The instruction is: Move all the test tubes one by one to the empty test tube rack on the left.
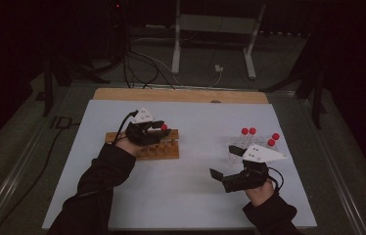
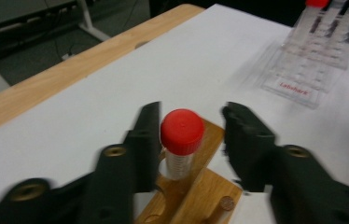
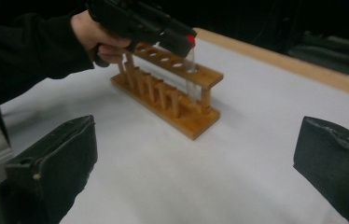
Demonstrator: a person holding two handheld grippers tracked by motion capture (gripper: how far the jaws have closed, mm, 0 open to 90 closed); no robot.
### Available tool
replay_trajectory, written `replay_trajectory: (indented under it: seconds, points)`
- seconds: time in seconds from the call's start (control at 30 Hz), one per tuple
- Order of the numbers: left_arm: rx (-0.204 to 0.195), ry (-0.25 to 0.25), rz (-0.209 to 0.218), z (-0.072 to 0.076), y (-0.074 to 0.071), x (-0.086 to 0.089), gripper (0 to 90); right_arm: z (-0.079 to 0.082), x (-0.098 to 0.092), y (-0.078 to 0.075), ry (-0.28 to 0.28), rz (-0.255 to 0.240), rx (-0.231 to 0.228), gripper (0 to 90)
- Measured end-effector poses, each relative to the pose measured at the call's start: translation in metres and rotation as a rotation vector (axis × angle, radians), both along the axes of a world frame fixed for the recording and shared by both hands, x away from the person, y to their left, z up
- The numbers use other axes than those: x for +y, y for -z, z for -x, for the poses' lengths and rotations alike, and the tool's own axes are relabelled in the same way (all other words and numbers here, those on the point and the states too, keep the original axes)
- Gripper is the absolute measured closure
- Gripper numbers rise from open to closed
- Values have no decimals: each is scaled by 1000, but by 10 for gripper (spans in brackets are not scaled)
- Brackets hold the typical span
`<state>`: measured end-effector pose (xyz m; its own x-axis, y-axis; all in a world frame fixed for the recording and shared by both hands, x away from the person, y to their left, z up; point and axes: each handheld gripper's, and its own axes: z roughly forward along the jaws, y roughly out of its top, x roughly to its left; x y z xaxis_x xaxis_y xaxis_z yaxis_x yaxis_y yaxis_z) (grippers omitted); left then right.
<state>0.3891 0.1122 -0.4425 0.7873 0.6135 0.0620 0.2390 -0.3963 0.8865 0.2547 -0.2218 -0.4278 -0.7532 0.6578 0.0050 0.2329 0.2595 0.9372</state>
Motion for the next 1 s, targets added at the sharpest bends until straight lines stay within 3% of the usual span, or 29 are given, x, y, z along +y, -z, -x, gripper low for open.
replay_trajectory:
  seconds: [0.07,0.1,0.17,0.27,0.43,0.53,0.67,1.0]
  points:
    - [4,10,24,2,-4,3,433,1,-3,-4,7,6,-12,0]
    - [-13,-6,27,4,-6,4,433,1,-3,-4,7,6,-12,0]
    - [-16,-3,44,8,-11,7,343,2,-6,-8,1,-3,-14,0]
    - [-1,4,52,13,-17,10,169,3,-13,-12,39,1,-45,0]
    - [16,55,73,27,-22,18,35,0,-28,-17,118,-1,-62,0]
    - [4,71,77,39,-23,24,19,-3,-39,-19,168,-17,-55,0]
    - [9,90,95,52,-20,34,19,-4,-52,-18,245,5,-78,0]
    - [13,104,125,80,-2,52,19,-12,-89,-6,408,9,-44,0]
